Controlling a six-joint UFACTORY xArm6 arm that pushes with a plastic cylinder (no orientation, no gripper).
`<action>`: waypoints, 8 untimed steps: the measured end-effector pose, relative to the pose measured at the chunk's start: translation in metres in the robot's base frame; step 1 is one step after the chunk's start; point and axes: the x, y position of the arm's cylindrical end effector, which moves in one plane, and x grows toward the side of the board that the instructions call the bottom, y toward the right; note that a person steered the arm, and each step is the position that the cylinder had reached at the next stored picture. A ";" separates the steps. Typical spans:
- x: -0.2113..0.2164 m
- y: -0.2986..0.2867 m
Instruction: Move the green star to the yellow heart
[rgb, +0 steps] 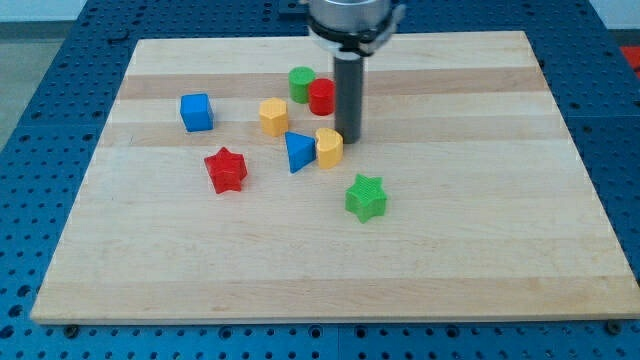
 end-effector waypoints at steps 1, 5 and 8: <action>0.023 0.024; 0.120 0.072; 0.141 0.024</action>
